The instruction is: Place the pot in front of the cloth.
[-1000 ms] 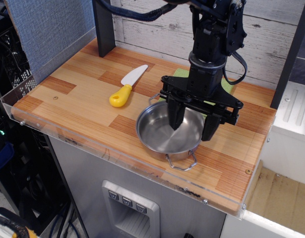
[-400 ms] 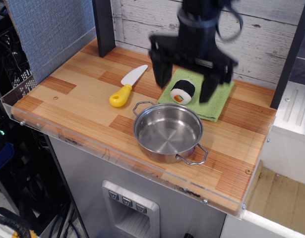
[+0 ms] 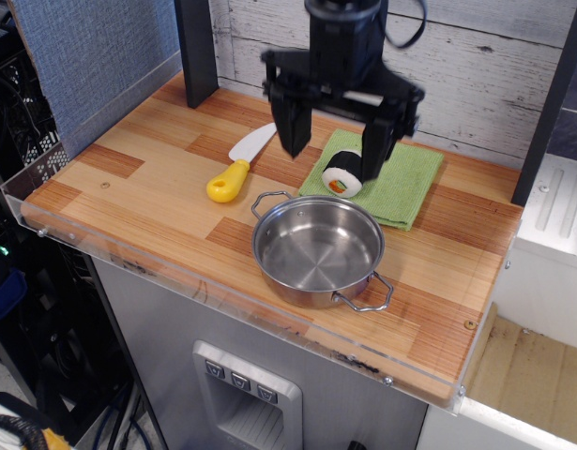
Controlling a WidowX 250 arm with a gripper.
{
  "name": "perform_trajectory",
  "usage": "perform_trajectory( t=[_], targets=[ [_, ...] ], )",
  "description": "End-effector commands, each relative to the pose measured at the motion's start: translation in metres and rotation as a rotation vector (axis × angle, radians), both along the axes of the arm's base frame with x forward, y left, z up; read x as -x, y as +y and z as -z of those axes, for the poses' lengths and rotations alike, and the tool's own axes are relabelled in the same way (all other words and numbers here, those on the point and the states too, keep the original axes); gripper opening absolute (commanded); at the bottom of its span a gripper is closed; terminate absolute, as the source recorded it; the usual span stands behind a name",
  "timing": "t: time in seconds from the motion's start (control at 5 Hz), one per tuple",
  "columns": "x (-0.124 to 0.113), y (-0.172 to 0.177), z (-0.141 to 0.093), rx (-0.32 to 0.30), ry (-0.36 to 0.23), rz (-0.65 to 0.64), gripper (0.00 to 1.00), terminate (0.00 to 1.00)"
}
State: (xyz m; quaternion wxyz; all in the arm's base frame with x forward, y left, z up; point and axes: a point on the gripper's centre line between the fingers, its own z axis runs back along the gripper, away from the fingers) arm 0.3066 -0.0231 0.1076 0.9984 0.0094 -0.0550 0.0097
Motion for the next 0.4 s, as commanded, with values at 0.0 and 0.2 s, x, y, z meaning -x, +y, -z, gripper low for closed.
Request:
perform_trajectory(
  t=[0.0,0.2],
  targets=[
    [0.0012,0.0044,-0.0117,0.002,0.011,0.007,1.00,0.00],
    [0.0012,0.0044,-0.0117,0.002,0.011,0.007,1.00,1.00]
  ],
)
